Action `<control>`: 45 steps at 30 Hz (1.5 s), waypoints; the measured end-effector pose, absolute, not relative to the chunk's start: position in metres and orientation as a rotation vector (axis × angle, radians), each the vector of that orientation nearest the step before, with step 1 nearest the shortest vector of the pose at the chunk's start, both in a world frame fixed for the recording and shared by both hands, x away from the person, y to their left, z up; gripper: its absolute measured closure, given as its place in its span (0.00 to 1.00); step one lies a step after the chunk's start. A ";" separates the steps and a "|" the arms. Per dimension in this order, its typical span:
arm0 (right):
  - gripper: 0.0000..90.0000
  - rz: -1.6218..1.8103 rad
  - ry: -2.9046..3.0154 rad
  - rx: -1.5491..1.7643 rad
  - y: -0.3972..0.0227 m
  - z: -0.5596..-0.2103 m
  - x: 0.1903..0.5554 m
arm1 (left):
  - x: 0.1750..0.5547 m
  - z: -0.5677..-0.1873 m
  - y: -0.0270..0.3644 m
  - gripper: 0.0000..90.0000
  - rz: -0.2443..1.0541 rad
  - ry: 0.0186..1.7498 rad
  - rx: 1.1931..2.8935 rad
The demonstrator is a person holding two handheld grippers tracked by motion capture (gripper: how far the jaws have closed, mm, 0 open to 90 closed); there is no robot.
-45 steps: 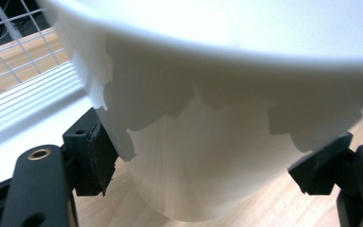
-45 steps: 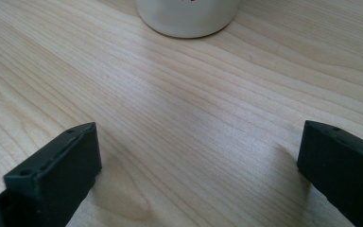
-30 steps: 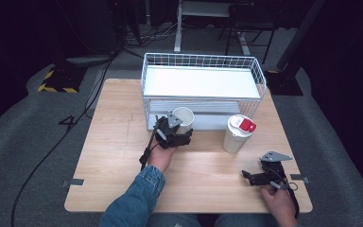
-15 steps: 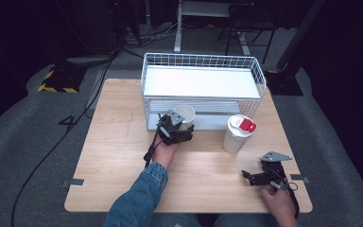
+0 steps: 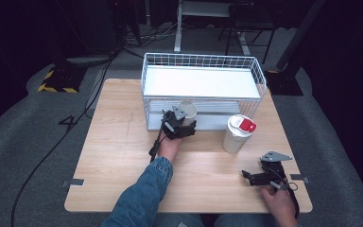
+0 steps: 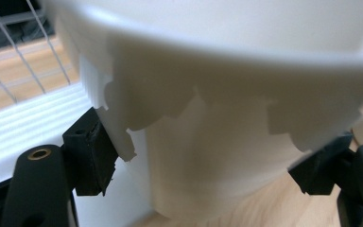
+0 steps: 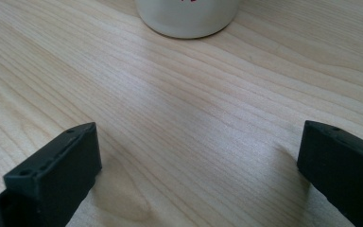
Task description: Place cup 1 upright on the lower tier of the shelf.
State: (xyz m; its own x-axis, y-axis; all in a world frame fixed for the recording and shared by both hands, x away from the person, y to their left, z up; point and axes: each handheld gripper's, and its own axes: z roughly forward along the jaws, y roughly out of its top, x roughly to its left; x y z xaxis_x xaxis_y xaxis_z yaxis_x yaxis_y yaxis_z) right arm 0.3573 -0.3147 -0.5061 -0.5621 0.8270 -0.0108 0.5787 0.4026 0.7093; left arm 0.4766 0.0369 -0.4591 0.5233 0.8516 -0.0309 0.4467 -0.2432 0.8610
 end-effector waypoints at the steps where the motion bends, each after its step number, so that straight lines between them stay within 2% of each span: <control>1: 0.00 0.951 2.303 1.213 -0.315 -0.506 0.357 | 0.477 -0.459 0.037 0.26 0.572 1.069 1.873; 15: 0.00 0.951 2.305 1.212 -0.315 -0.506 0.357 | 0.503 -0.461 0.019 0.26 0.594 1.083 1.876; 17: 0.00 0.950 2.305 1.212 -0.315 -0.506 0.357 | 0.509 -0.462 0.019 0.26 0.572 1.035 1.906; 21: 0.00 0.951 2.305 1.211 -0.315 -0.506 0.357 | 0.512 -0.465 0.013 0.26 0.589 1.096 1.860; 23: 0.00 0.951 2.305 1.211 -0.315 -0.506 0.357 | 0.513 -0.467 0.010 0.26 0.642 1.160 1.851; 30: 0.00 0.952 2.303 1.212 -0.315 -0.506 0.357 | 0.520 -0.474 0.007 0.26 0.610 1.193 1.831; 31: 0.00 0.952 2.303 1.212 -0.315 -0.506 0.357 | 0.525 -0.476 0.010 0.26 0.572 1.101 1.864; 35: 0.00 0.952 2.303 1.212 -0.315 -0.506 0.357 | 0.525 -0.477 0.008 0.26 0.599 1.146 1.847; 45: 0.00 0.952 2.303 1.212 -0.315 -0.506 0.357 | 0.528 -0.482 0.005 0.25 0.577 1.152 1.874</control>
State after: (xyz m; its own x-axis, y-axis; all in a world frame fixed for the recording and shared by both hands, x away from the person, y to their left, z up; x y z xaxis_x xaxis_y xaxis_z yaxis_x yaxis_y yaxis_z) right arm 0.3572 -0.3146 -0.5062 -0.5624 0.8268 -0.0108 0.5778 0.4024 0.7101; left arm 0.5284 0.0054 -0.4824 0.4714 0.8810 -0.0415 0.4940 -0.2247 0.8399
